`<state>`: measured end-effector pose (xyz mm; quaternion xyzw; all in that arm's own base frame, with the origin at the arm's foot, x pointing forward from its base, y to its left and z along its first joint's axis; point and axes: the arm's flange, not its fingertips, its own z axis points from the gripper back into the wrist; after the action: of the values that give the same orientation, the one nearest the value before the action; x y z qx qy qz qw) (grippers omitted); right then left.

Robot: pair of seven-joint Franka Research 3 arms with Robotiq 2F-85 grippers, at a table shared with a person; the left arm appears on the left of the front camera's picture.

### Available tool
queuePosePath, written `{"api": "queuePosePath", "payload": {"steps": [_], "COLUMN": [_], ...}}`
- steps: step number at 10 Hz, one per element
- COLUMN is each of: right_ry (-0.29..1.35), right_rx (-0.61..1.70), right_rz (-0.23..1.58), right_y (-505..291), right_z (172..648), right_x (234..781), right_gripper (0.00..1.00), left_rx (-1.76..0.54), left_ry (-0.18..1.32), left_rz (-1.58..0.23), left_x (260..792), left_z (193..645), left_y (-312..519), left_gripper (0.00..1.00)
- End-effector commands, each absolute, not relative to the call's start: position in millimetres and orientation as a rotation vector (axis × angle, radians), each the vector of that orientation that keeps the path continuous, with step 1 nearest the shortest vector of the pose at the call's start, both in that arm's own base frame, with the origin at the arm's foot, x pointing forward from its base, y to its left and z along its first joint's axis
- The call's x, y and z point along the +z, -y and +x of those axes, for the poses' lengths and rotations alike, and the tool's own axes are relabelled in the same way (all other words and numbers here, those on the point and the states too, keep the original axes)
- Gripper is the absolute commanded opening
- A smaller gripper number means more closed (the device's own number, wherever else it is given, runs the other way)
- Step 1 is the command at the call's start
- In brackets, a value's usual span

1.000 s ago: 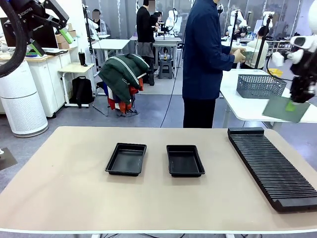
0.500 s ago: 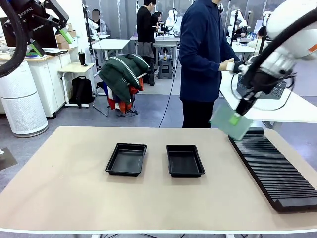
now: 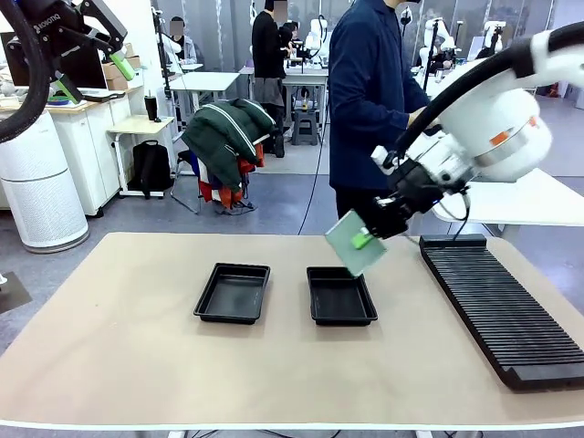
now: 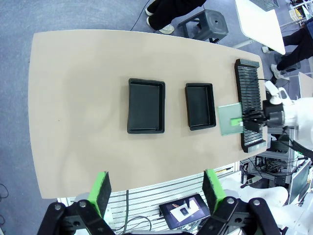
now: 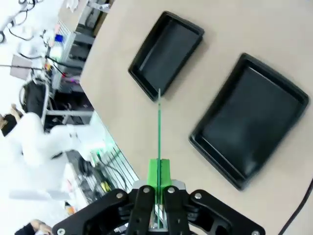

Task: Inspect and transfer BCBs to ESD trays.
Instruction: Pick up the Blank PCB from the PCB Rack and place it in the left ESD tray.

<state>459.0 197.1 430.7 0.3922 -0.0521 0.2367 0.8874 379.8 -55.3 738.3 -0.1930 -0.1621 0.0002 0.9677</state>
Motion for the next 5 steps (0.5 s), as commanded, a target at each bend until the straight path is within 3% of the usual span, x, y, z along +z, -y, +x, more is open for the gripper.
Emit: {"api": "queuePosePath", "payload": {"steps": [1, 5], "right_ry": [0.14, 0.106], "right_rx": [0.41, 0.222], "right_rz": [0.91, 1.061], "right_y": [-236.1, -324.3], "right_z": [468.1, 485.6], "right_x": [401.7, 331.4], "right_gripper": [0.02, 0.02], "left_rx": [0.003, 0.003], "left_ry": [0.327, 0.327], "left_rz": [-0.391, -0.391], "left_x": [737.5, 737.5], "left_z": [378.6, 378.6], "left_y": [54.1, 54.1], "left_gripper": [1.0, 1.0]}}
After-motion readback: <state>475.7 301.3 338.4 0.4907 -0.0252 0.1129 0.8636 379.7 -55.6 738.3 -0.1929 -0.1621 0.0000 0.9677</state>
